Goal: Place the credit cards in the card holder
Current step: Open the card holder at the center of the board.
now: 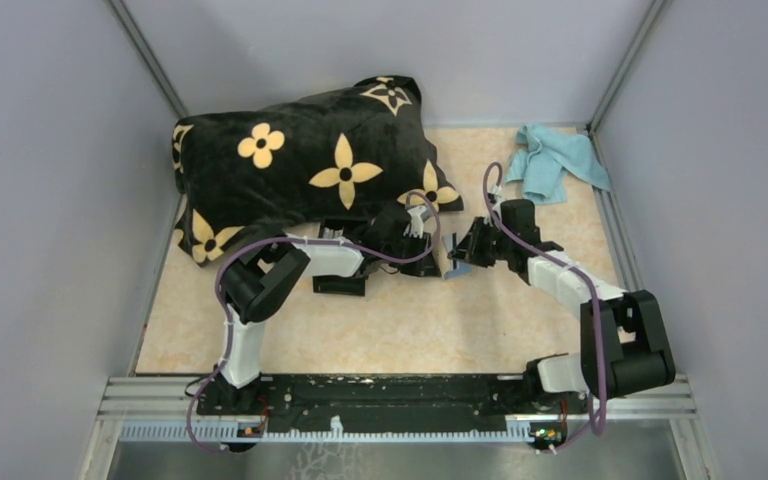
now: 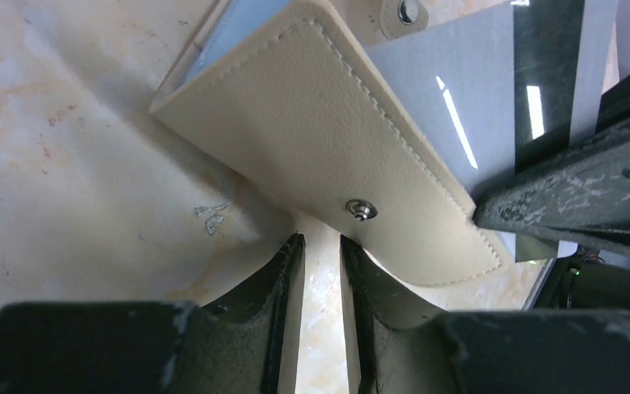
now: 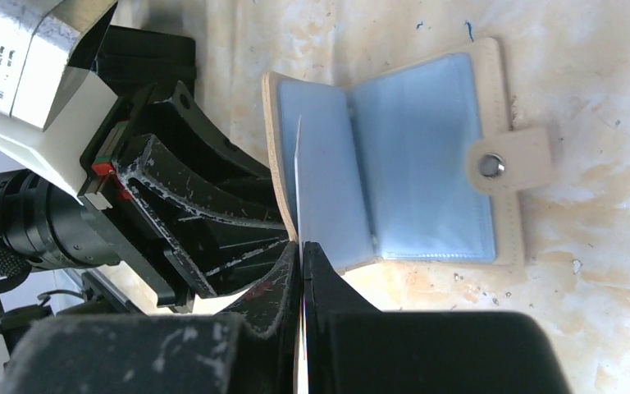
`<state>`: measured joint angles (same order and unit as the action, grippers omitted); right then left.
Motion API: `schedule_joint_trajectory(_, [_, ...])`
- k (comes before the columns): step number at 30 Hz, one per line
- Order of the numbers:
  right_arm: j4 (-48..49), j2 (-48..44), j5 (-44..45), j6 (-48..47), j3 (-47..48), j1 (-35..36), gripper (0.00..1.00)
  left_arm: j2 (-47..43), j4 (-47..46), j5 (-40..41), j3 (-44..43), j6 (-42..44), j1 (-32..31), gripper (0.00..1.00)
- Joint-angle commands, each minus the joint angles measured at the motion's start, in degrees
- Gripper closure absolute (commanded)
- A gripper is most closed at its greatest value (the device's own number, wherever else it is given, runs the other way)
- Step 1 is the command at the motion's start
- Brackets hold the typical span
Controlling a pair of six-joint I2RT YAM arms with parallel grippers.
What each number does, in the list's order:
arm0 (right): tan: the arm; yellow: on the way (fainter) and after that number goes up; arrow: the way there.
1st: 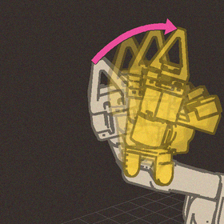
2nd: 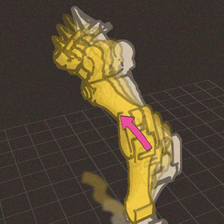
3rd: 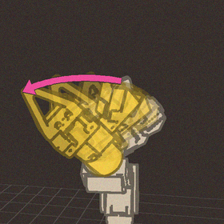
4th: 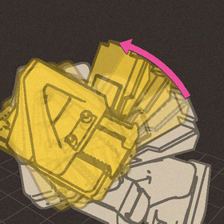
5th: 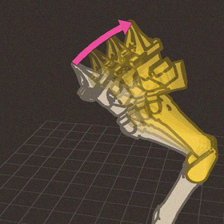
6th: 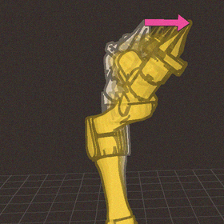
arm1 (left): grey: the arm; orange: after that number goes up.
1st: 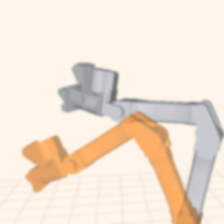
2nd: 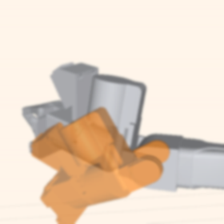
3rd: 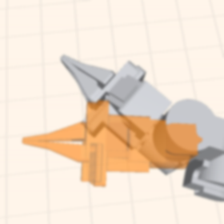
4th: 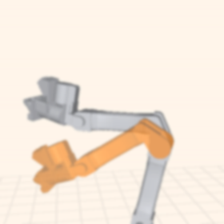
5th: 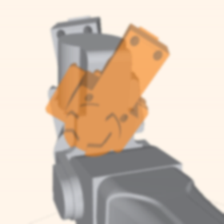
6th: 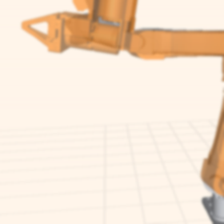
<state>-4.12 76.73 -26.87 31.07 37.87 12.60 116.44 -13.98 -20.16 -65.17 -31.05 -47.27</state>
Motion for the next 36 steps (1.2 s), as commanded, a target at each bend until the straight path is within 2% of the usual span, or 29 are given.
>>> schedule_joint_trajectory(1, [2.1, -0.7, -0.9, -0.6, -1.2, 2.0, 1.0, 3.4, -0.1, -0.6, -1.9, 1.1, -0.5, 0.69])
schedule_joint_trajectory(6, [-0.2, -1.3, 2.8, -2.5, -1.4, 5.0, 1.0, 5.3, -0.8, -1.3, -4.2, 1.9, -0.5, 0.68])
schedule_joint_trajectory(14, [0.0, -0.6, 5.2, -3.6, -2.8, 6.0, 1.0, 6.8, -0.8, -1.6, -4.5, 2.2, -0.7, 0.66])
schedule_joint_trajectory(19, [-0.9, 1.4, 9.7, -4.4, -1.9, 10.0, 1.0, 8.2, 0.6, -1.4, -6.0, 2.9, -0.9, 0.65])
schedule_joint_trajectory(25, [-0.8, 3.5, 13.1, -4.7, -1.9, 12.2, 1.0, 8.0, 6.1, 1.1, -8.1, 4.6, -1.1, 0.64])
schedule_joint_trajectory(36, [-3.2, 6.5, 19.0, -6.3, -0.9, 13.6, 1.0, 0.9, 17.6, 11.0, -6.7, 6.0, -1.6, 0.62])
